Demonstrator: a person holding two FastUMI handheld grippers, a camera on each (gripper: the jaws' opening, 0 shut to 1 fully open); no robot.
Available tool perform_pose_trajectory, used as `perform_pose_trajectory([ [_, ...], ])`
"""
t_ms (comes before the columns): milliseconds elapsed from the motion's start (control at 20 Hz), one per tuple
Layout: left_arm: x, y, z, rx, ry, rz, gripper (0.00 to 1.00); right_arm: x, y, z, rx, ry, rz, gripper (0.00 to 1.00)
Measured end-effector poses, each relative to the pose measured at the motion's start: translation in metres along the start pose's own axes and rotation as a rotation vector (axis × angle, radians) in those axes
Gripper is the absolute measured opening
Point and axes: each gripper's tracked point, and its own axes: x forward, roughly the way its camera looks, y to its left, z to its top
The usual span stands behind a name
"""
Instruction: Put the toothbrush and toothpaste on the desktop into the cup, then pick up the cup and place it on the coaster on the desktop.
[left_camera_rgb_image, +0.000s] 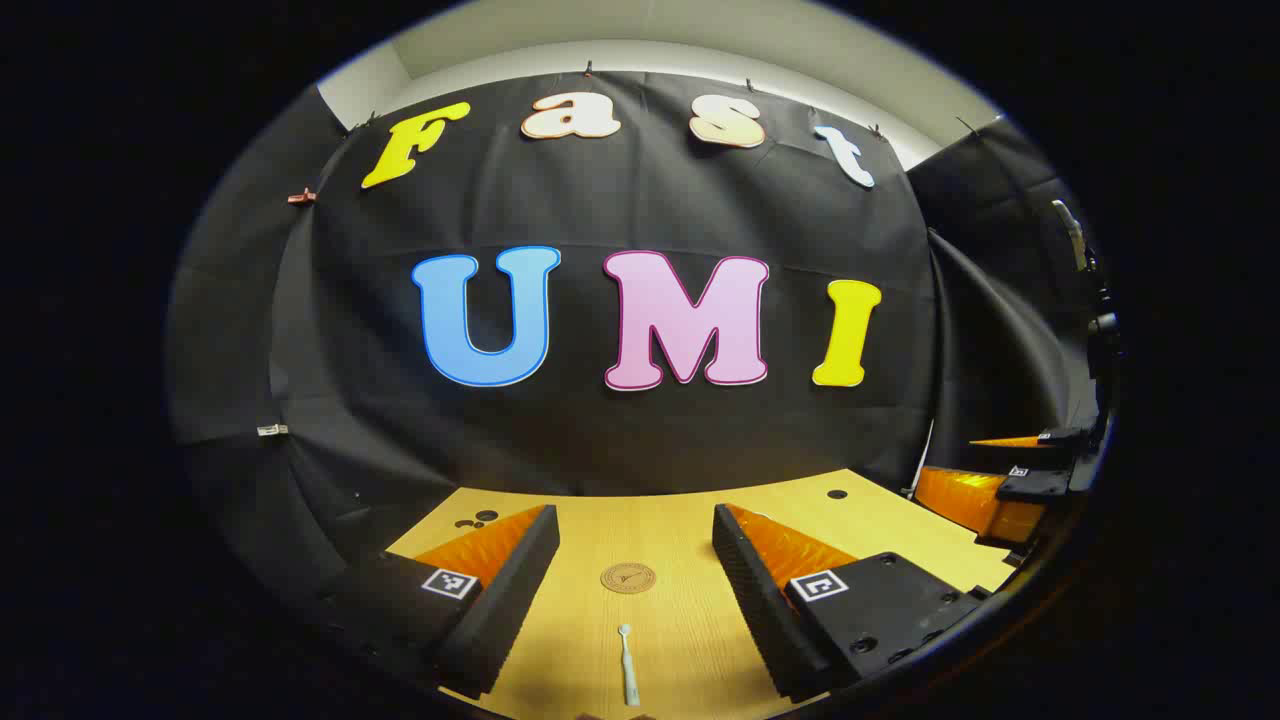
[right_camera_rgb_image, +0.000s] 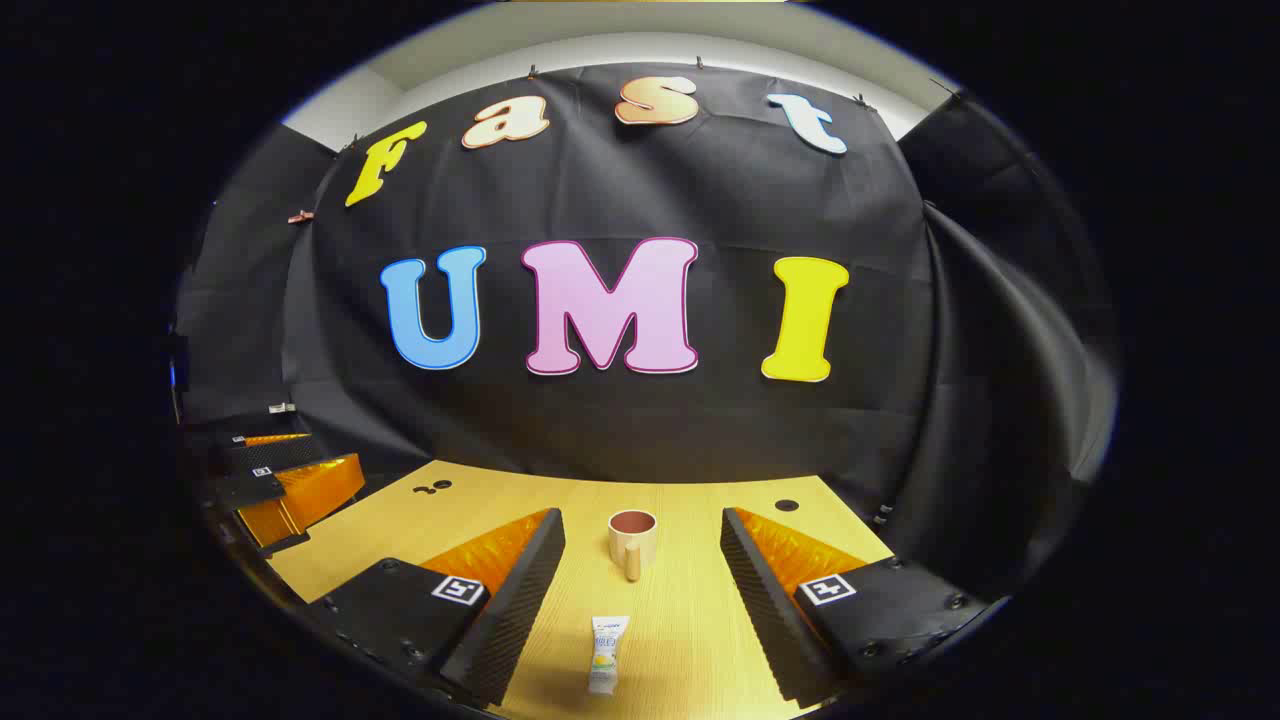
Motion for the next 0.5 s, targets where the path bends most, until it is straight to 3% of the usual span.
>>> perform_pose_trajectory([
  [500, 0.01, 0.006, -0.007, -0.01, 0.018, -0.001, 0.98, 0.011, 0.011, -0.013, 0.015, 0.038, 0.014, 0.97],
])
